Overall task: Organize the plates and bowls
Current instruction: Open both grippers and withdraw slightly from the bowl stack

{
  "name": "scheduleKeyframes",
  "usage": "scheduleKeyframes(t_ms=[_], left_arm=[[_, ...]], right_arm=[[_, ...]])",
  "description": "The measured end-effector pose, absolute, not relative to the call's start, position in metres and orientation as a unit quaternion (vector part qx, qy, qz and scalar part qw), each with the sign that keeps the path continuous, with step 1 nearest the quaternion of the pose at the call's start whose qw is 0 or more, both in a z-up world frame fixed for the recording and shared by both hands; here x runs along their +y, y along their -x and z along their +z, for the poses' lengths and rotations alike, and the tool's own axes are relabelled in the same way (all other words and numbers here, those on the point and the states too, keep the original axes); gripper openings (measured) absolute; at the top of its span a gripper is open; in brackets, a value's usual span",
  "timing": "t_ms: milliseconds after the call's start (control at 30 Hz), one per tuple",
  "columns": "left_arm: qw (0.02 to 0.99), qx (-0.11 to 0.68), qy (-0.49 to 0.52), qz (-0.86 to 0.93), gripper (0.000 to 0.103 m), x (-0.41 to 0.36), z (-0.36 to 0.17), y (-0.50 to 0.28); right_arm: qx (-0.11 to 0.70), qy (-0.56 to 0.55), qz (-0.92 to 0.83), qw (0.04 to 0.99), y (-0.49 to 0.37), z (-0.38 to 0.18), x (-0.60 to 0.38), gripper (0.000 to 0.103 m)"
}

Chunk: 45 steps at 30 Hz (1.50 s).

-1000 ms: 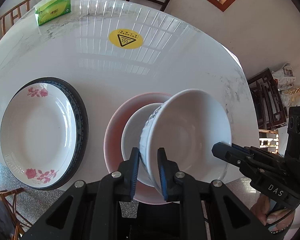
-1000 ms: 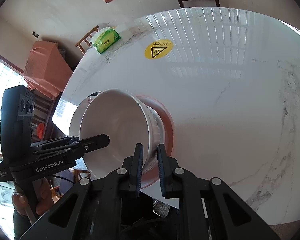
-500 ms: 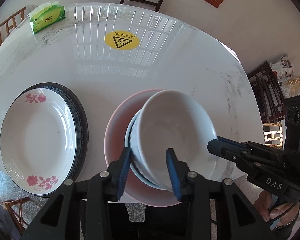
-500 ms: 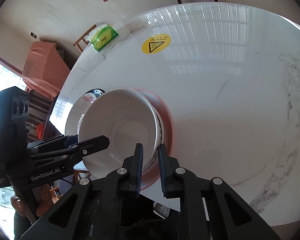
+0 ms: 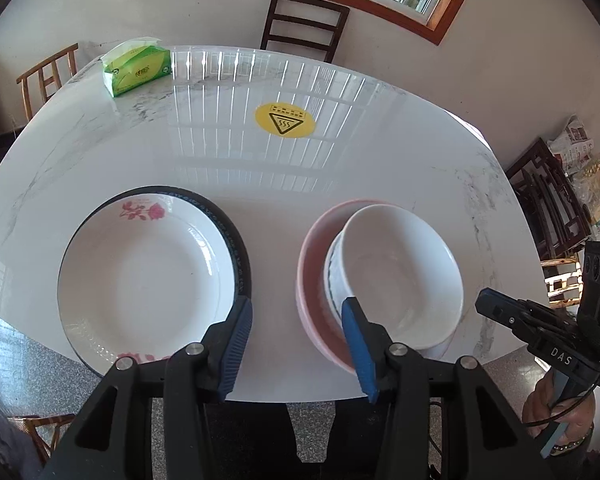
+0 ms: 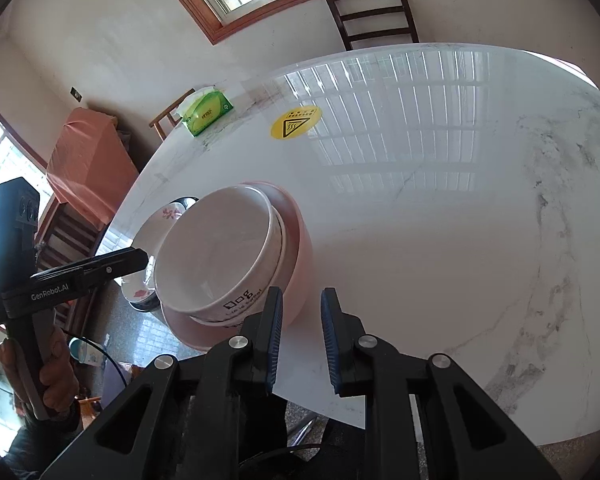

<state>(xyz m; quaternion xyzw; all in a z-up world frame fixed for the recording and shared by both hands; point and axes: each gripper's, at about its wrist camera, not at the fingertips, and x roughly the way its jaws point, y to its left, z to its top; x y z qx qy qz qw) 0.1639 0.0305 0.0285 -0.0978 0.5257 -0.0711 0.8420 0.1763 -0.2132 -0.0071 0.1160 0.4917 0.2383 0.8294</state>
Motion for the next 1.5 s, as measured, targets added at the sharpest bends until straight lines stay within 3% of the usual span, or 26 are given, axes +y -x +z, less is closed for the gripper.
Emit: scheduleKeyframes(t_ms=[633, 1233, 1500], left_arm=[[0.805, 0.568, 0.151, -0.080, 0.048, 0.040, -0.003, -0.172], [0.815, 0.570, 0.095, -0.044, 0.048, 0.020, -0.009, -0.187], [0.813, 0.577, 0.061, -0.052, 0.048, 0.011, -0.013, -0.190]], right_arm=[[0.501, -0.133, 0.232, 0.823, -0.174, -0.016, -0.214, 0.020], [0.539, -0.102, 0.209, 0.809, -0.196, -0.022, -0.194, 0.020], [0.561, -0.052, 0.179, 0.807, -0.207, -0.025, -0.184, 0.027]])
